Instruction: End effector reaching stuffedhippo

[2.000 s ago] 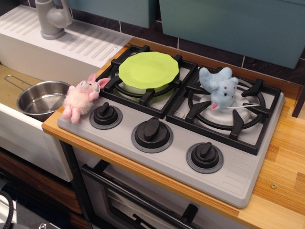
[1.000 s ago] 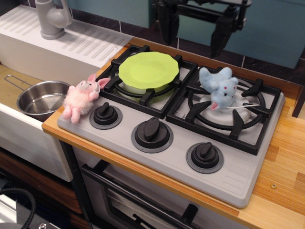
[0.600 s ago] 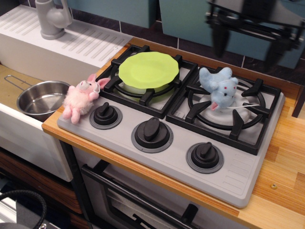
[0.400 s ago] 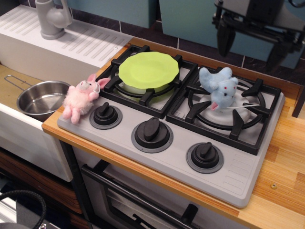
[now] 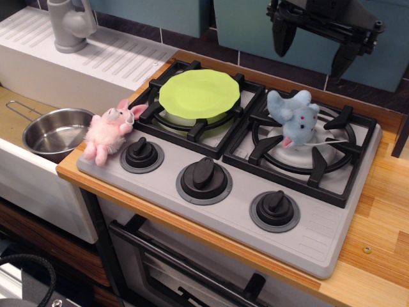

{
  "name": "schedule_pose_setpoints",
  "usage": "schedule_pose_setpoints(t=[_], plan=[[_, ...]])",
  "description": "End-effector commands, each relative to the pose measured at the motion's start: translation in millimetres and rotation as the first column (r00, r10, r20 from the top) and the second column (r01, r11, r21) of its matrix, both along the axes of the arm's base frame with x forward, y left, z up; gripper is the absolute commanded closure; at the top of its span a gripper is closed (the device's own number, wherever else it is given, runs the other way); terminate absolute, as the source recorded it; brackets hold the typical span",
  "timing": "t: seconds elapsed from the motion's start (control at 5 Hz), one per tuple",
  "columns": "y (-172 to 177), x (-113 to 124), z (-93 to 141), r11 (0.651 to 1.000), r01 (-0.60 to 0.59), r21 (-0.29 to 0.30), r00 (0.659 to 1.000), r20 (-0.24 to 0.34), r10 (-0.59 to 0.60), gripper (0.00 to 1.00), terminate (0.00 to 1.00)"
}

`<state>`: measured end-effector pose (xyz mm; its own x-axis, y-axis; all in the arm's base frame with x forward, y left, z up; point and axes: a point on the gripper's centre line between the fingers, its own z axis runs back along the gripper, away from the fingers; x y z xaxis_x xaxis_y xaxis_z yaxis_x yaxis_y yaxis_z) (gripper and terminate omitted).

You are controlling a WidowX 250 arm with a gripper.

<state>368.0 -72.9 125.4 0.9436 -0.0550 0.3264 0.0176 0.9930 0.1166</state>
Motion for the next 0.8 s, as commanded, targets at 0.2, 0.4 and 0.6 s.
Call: schedule_pose_setpoints(t=[0.2,0.4,0.6], plan=[[4,18,1,0.997,-0.021,-0.072,1.0,-0.017,0.019,0.0,0.0],[5,22,-11,0.995,-0.023,-0.095,1.0,-0.011,0.022,0.0,0.0],[7,22,-20,0.993,-0.024,-0.112,1.0,-0.014,0.022,0.0,0.0]])
